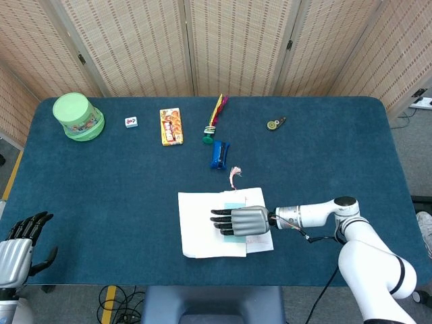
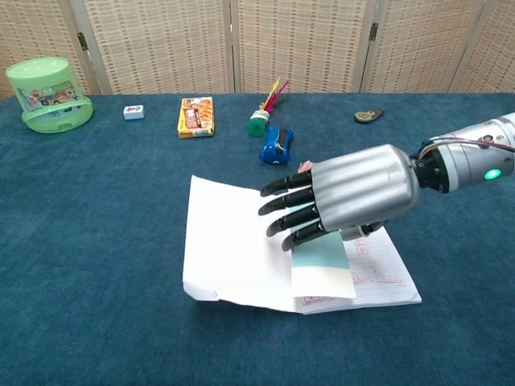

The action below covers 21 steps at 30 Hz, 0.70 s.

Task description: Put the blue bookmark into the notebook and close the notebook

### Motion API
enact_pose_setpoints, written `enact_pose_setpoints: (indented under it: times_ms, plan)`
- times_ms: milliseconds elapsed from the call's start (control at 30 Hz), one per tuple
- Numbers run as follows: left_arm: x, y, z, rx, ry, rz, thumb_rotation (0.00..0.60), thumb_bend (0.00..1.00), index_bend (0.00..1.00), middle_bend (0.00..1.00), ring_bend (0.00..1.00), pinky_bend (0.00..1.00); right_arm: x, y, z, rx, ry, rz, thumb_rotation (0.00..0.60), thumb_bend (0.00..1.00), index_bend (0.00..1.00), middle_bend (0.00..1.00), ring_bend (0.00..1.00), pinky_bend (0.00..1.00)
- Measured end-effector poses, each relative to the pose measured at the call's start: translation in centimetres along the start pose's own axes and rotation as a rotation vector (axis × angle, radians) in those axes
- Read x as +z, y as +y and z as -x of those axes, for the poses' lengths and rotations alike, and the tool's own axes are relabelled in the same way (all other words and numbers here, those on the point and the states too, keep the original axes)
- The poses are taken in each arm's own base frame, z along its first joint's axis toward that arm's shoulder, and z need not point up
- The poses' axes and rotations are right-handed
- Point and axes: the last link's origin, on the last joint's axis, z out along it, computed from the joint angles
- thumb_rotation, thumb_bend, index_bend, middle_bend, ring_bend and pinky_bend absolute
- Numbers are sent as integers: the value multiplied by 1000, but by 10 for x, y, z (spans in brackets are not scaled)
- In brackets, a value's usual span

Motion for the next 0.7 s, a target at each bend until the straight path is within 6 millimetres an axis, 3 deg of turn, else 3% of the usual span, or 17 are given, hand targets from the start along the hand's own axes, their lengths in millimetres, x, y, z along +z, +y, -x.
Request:
enact_pose_setpoints:
  times_ms: [700]
  plan:
    - [-2, -3, 1, 7, -4, -14, 600, 392, 174, 155, 159, 183, 3, -1, 9, -62, -19, -9, 600, 283, 320, 41, 0, 0]
